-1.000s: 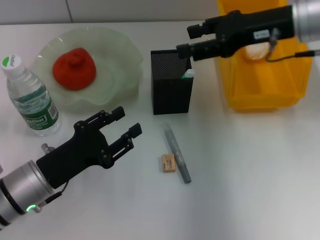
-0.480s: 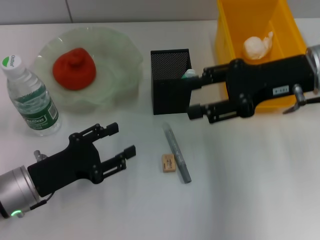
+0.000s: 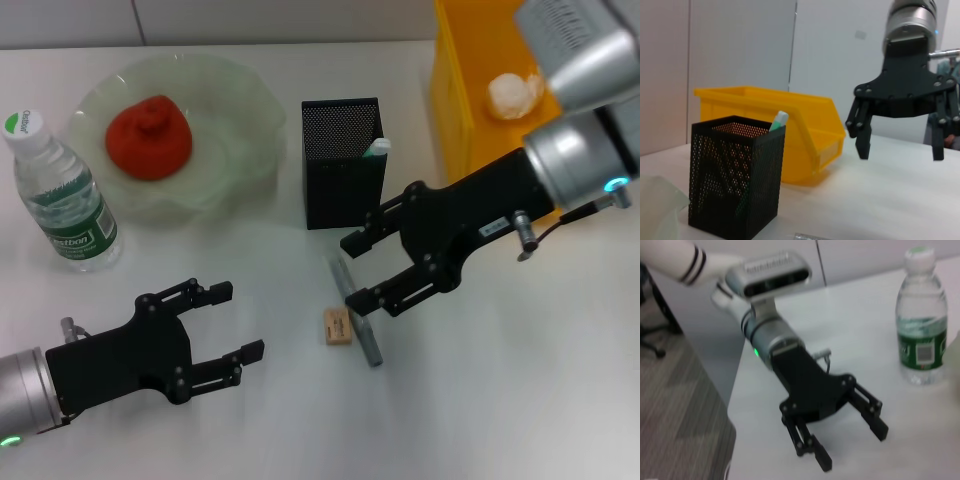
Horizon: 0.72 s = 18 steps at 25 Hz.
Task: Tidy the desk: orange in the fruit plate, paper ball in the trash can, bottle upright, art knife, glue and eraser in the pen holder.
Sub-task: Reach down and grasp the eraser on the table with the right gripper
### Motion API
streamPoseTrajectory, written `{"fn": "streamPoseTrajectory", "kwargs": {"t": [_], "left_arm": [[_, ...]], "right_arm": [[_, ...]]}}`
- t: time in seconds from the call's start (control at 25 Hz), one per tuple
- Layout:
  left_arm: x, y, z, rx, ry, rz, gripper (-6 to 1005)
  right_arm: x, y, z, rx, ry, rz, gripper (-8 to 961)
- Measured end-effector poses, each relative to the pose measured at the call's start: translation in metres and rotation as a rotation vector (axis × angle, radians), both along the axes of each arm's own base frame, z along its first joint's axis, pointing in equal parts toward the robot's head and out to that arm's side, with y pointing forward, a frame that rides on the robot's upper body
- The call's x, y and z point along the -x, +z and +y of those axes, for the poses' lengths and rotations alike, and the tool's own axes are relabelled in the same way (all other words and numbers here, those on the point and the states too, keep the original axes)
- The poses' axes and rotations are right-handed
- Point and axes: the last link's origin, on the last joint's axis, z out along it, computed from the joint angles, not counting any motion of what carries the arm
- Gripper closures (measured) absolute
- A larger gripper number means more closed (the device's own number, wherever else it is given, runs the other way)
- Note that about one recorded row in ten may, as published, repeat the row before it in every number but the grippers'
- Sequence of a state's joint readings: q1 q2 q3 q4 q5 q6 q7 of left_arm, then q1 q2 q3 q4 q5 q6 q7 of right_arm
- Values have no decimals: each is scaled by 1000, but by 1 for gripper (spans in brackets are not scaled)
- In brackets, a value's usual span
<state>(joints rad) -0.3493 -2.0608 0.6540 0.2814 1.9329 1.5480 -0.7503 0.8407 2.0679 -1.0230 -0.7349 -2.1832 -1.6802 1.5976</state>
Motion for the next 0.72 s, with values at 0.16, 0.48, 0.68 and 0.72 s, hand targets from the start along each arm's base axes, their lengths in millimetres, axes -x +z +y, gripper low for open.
{"fn": "streamPoseTrajectory", "kwargs": {"t": [0.16,0.48,0.68,0.72], "left_arm": [[0,2,0,1,-12,6,209],[-5,7,4,14,-45,-2,212],[-6,10,5,21,-56,-1,214],[-5,11,4,24,-56,1,214]], "right_arm": [[5,-10,1,22,32,-49,245],[8,-33,3,28,85,-173,245],[10,-43,2,29,118,-227,245],[11,-45,2,30,124,-234,245]]}}
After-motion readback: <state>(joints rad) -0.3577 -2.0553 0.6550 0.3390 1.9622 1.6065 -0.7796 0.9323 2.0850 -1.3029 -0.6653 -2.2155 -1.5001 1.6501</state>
